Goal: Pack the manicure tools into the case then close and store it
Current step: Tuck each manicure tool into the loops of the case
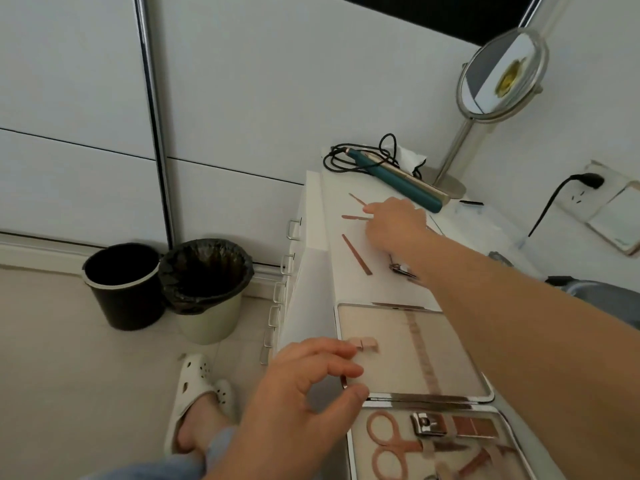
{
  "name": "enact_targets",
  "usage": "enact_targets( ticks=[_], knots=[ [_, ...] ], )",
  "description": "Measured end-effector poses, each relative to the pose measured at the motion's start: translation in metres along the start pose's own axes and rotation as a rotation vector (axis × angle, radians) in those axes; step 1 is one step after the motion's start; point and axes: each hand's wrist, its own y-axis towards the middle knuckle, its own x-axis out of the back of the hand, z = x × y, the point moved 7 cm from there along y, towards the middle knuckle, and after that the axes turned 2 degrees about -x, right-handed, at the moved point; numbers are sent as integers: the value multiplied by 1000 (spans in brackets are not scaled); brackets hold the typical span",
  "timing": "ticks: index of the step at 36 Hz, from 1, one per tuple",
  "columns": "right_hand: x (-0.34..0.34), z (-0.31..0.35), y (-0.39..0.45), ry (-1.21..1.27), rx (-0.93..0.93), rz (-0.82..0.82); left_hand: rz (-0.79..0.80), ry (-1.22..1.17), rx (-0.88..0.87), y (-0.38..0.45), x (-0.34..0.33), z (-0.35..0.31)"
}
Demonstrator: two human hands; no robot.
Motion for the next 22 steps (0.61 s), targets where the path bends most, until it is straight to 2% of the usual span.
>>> enact_targets(
  ticks=[3,5,9,12,15,22],
  knots=[
    [-6,7,9,-126,17,64,-18,34,-19,1,2,-3],
    [-8,11,11,-158,36,44,-27,41,-16,1,3,-3],
    [-1,14,11,-81,85,-20,-2,12,-9,1,1,0],
    [6,18,5,31,112,10,5,-31,16,0,-2,2],
    [8,23,3,41,152,52,-17,-45,24,-2,-2,4],
    [6,39,-1,-169,239,149,1,-2,4,-4,-1,4]
  ],
)
